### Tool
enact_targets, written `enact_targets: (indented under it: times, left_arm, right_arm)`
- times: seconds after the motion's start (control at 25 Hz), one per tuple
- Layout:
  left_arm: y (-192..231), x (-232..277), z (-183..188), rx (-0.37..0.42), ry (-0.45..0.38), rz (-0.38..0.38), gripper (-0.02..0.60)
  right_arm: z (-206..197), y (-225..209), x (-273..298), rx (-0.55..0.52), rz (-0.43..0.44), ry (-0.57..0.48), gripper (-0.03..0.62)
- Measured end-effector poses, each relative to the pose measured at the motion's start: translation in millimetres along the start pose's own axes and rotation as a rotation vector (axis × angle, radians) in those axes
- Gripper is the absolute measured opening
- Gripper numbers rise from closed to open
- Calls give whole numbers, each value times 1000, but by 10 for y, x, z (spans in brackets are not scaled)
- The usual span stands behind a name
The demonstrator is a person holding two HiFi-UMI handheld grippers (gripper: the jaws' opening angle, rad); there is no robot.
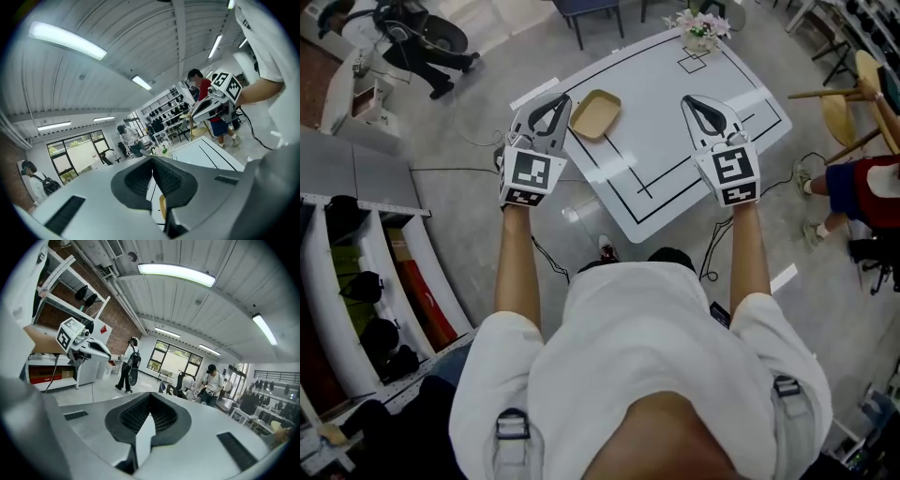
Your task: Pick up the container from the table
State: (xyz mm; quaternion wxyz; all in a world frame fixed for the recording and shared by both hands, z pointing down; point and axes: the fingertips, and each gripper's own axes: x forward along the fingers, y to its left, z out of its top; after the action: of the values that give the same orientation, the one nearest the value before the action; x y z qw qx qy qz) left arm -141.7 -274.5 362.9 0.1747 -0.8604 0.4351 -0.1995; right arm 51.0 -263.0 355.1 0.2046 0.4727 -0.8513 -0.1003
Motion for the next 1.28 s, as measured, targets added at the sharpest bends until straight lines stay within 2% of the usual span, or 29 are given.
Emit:
enact_targets:
  times: [0.2, 0.28, 0.4, 0.6, 0.8, 1.08, 1.28]
  left_arm:
    - [-26, 450, -312, -61, 45, -51, 20]
    - [-78, 642, -528, -92, 98, -67, 20]
    - [-221, 901, -880, -147, 193, -93, 53]
    - [-567, 1205, -1393, -197, 321, -148, 67]
    - [-973, 1347, -1847, -208, 437, -226, 82]
    - [-1377, 1520, -2361, -214, 577, -335, 99]
    - [-1536, 1532, -2648, -180, 670, -399, 106]
  right_arm:
    - [-278, -94, 407, 27, 47, 45, 15]
    - [-420, -137, 574, 39, 77, 60, 15]
    - [-642, -157, 778, 56, 142, 88, 15]
    - [-1062, -131, 1004, 68, 228, 143, 15]
    - [-1419, -76, 1088, 97, 270, 199, 15]
    - [-1798, -100, 1148, 127, 284, 257, 15]
    - [-1944, -82, 1140, 144, 285, 283, 15]
